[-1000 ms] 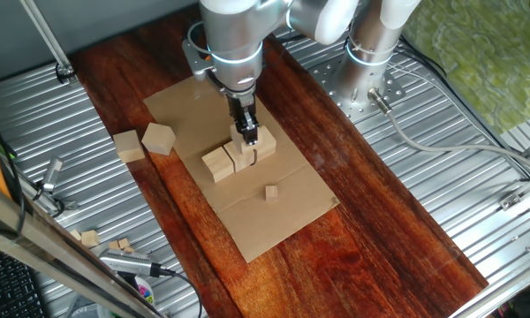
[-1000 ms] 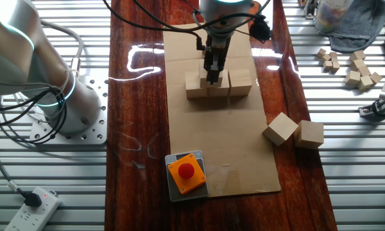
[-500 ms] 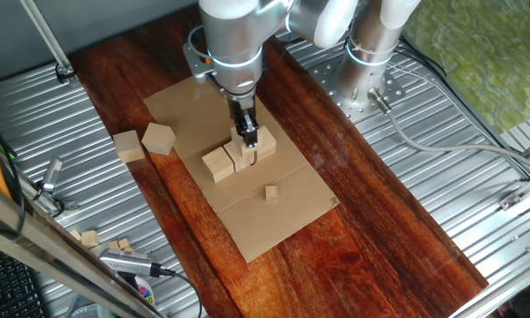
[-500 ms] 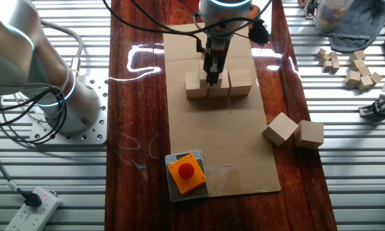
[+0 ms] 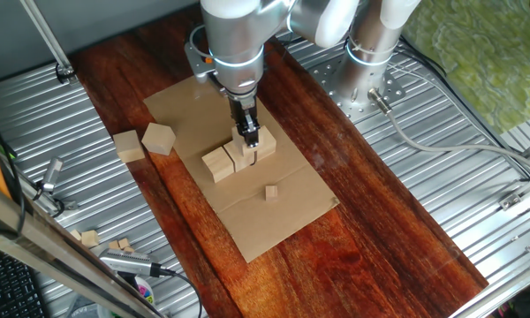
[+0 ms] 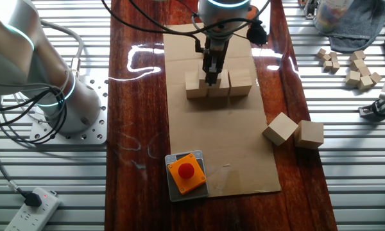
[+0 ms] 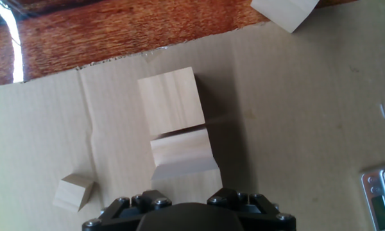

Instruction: Stack the blocks into a pyramid shape

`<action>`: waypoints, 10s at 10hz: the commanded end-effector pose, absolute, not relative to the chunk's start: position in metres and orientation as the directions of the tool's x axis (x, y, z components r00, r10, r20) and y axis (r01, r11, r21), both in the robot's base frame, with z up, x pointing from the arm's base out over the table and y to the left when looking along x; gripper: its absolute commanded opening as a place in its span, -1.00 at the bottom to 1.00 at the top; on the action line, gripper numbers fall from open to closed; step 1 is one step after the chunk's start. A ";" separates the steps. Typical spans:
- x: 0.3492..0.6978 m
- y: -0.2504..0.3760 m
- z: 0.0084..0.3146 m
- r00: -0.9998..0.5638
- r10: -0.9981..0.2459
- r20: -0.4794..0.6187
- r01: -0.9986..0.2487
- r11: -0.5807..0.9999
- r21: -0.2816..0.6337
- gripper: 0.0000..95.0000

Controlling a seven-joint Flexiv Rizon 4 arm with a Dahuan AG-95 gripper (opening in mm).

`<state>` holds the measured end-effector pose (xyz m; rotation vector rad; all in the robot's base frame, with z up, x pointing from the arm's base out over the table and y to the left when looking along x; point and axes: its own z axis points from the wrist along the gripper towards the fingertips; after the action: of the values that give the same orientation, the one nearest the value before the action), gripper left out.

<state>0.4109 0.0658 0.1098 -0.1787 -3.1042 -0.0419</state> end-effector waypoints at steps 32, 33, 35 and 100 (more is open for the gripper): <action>0.402 0.065 0.134 -0.999 0.034 0.026 0.034 0.999 -0.007 0.60; 0.404 0.064 0.141 -0.999 0.029 0.034 0.028 0.999 -0.024 0.60; 0.411 0.056 0.155 -0.999 0.008 0.050 0.005 0.998 -0.056 -0.20; 0.607 -0.075 0.049 -0.779 -0.628 -0.006 -0.627 0.778 -0.022 0.60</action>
<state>0.6073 -0.0750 0.0475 1.0517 -2.9752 0.0272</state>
